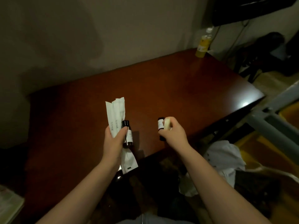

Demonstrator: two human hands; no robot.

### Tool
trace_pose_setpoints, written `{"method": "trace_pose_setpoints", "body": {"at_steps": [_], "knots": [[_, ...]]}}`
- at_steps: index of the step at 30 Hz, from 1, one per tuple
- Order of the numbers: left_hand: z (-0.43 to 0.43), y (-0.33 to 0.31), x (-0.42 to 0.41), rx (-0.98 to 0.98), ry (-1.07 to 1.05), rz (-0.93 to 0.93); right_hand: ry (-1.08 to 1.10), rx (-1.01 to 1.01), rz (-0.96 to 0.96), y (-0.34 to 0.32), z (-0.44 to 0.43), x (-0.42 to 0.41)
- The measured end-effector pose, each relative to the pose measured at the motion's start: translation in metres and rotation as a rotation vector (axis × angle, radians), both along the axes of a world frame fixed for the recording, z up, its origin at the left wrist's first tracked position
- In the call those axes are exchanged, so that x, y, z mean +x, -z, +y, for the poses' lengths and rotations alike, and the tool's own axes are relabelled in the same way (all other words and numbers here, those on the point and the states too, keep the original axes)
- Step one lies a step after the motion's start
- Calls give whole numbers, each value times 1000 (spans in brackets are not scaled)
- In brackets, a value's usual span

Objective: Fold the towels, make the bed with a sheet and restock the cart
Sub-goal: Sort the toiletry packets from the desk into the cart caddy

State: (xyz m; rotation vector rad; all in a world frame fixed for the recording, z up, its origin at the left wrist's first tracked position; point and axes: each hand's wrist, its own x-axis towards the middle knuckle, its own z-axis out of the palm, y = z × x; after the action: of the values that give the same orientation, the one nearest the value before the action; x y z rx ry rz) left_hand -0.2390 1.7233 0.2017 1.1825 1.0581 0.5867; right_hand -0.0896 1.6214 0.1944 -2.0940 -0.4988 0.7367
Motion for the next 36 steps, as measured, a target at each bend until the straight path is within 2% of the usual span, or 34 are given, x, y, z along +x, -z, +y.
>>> {"method": "trace_pose_setpoints", "body": {"at_steps": [5,12,19,25,31,36], "knots": [[-58,-25,-16,38,135,-30,106,91,-21,-38,-71,-30],[-150,-35,-51,-19,222,-61,180,171,-1,-41,-176,-88],[-314,-35,-76,-127,392,-86,297,275,-23,-70,-351,-155],[-460,-43,-64,-197,597,-83,414,318,-80,-90,-479,-190],[-538,-63,-19,-179,689,-67,539,395,-121,-94,-547,-164],[-576,-80,70,-167,777,-161,551,459,-223,-113,-587,-76]]}}
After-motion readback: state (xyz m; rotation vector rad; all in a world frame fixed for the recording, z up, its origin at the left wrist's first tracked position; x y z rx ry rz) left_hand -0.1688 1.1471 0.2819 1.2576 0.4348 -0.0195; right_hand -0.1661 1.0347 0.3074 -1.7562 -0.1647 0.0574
